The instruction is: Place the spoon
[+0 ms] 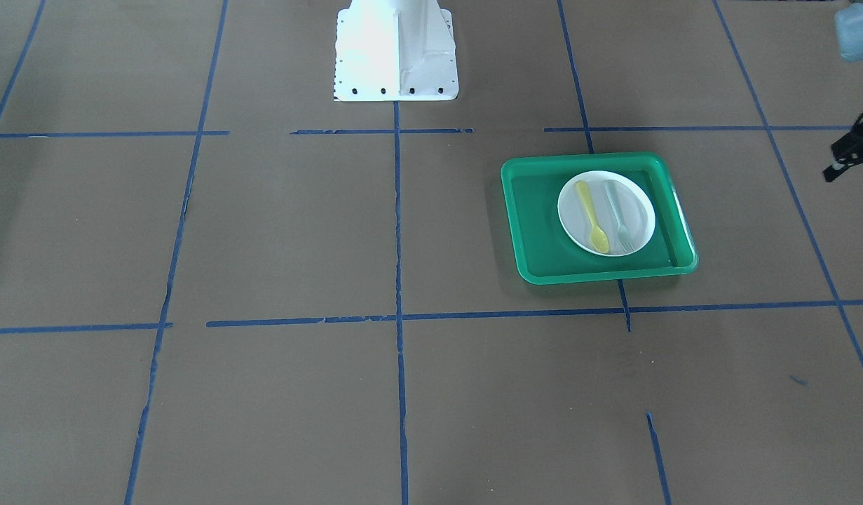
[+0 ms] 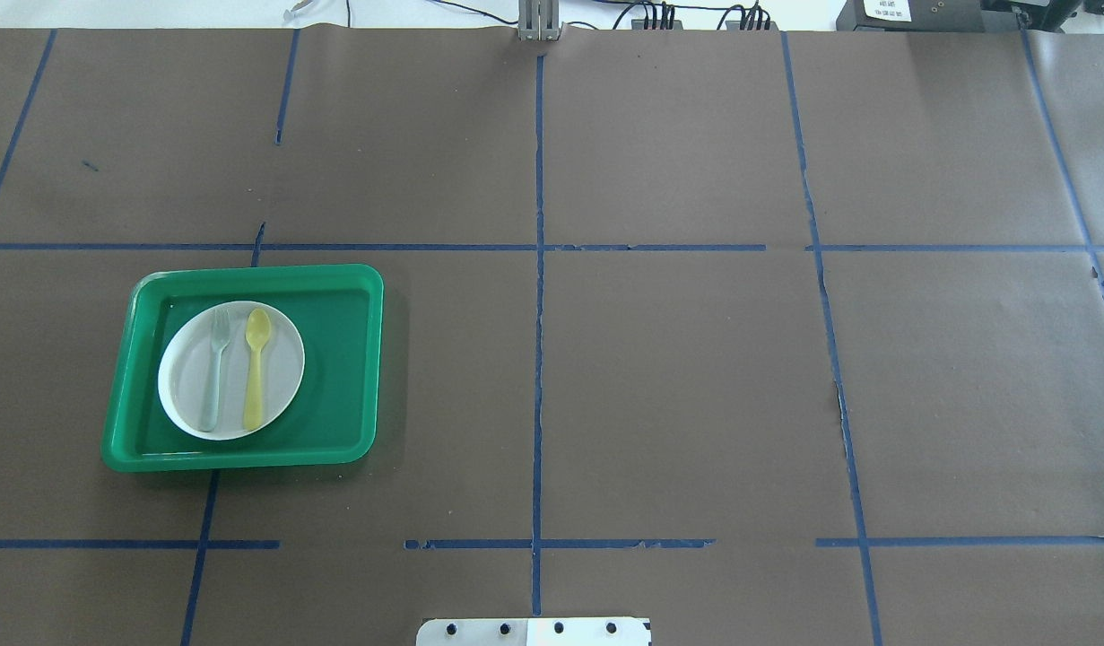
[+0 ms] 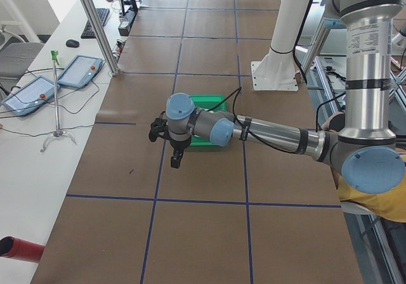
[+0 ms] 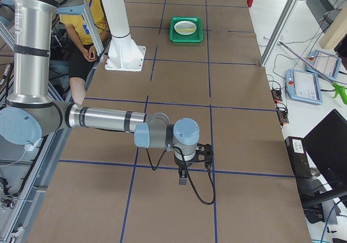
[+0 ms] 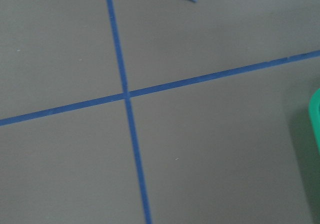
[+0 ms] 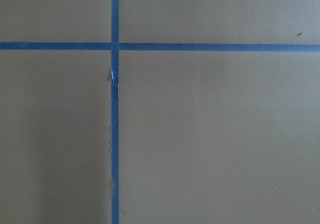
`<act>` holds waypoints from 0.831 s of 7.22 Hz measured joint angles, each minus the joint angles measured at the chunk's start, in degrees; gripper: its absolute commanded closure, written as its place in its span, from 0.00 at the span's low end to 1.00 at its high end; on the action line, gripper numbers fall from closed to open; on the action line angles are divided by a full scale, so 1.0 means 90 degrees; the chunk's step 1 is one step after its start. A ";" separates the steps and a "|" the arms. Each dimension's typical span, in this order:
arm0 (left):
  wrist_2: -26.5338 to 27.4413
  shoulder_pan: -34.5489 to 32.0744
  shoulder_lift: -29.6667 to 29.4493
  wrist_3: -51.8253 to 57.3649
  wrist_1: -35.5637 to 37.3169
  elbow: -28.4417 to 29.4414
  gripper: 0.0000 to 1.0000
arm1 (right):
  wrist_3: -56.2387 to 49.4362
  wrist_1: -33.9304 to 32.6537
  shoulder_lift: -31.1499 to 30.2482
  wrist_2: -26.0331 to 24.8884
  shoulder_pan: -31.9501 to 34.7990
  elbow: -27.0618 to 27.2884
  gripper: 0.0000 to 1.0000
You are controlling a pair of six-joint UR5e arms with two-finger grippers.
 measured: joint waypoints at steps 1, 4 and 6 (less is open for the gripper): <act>0.0351 0.0752 -0.0308 -0.1230 -0.0266 -0.0091 0.00 | 0.0000 0.0003 0.0000 0.0000 0.0000 0.0000 0.00; 0.1498 0.2568 -0.1147 -0.3594 -0.0475 -0.0100 0.07 | 0.0000 0.0001 0.0000 0.0000 0.0000 0.0000 0.00; 0.1932 0.3309 -0.1310 -0.4450 -0.0627 0.0007 0.27 | -0.0004 0.0000 0.0000 0.0000 0.0000 0.0000 0.00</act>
